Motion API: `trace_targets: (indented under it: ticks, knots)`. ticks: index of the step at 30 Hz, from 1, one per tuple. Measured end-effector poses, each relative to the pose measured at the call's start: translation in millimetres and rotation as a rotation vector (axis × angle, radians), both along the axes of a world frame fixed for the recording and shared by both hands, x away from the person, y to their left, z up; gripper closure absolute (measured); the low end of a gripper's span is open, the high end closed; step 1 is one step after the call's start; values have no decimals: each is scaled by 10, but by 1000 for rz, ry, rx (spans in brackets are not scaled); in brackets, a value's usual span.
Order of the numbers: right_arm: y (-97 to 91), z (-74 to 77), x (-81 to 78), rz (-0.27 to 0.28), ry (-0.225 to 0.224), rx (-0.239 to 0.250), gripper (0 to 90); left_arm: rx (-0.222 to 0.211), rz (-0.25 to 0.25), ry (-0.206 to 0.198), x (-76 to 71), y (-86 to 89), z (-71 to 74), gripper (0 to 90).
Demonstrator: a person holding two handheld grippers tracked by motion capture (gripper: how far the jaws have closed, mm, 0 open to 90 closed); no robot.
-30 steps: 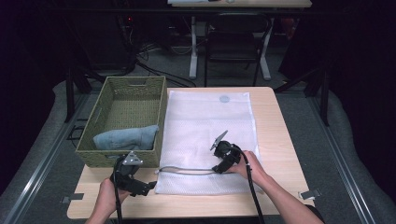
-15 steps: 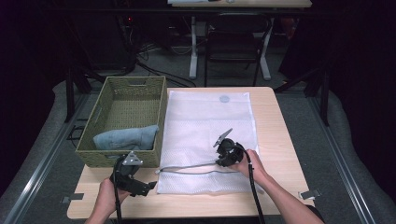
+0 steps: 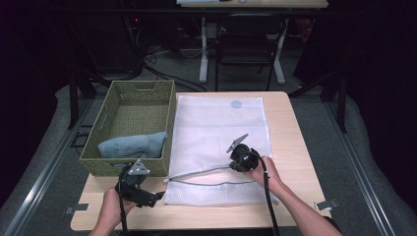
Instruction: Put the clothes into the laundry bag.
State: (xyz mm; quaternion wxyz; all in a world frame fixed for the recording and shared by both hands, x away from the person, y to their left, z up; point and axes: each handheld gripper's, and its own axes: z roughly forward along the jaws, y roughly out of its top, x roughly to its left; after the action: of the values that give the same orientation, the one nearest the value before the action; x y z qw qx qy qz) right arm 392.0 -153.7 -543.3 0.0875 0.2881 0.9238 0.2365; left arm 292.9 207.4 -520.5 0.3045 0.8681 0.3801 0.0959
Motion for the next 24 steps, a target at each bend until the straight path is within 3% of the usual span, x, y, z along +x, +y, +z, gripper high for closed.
trace_targets:
  ticks: [6,14,20,24]
  knots:
    - [-28,60,-12,-3,-12,25,878,-36,-43,15,-7,26,21,3]
    - [-57,115,-7,1,-29,44,881,-72,-60,9,-13,54,42,3]
    - [-93,184,-16,-4,-49,76,884,-39,-79,12,-16,33,56,3]
    - [-105,203,-10,-5,-54,88,885,-42,-94,11,-30,7,87,13]
